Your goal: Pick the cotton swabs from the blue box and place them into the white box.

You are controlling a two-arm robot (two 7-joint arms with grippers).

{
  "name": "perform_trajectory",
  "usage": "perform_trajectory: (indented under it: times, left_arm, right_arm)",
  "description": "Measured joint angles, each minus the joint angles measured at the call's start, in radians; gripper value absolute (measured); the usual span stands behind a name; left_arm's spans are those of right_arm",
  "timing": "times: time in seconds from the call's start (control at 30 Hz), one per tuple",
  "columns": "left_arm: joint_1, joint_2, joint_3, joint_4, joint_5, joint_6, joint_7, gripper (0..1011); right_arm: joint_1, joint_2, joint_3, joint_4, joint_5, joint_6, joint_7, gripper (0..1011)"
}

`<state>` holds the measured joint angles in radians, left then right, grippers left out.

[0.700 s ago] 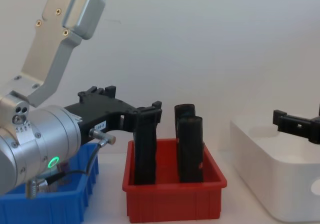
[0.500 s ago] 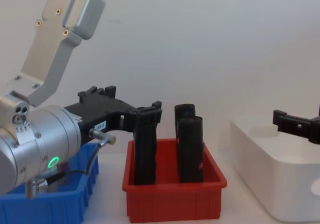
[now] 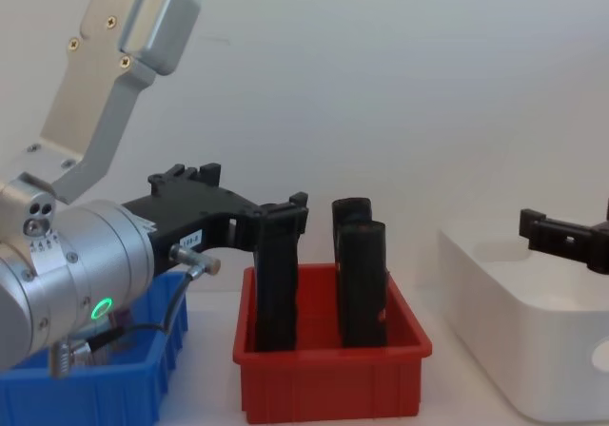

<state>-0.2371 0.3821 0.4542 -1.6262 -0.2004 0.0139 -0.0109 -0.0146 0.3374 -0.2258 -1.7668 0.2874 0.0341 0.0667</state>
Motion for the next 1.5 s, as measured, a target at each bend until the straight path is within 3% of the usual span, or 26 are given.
perform_trajectory:
  times: [1.1, 1.5]
  left_arm:
    - [0.0, 0.0, 0.0, 0.0, 0.0, 0.0, 0.0, 1004]
    - [-0.035, -0.006, -0.024, 0.037, -0.013, 0.019, -0.031, 1004]
  right_arm:
    - [0.0, 0.0, 0.0, 0.0, 0.0, 0.0, 0.0, 1002]
    - [0.0, 0.0, 0.0, 0.0, 0.0, 0.0, 0.0, 1002]
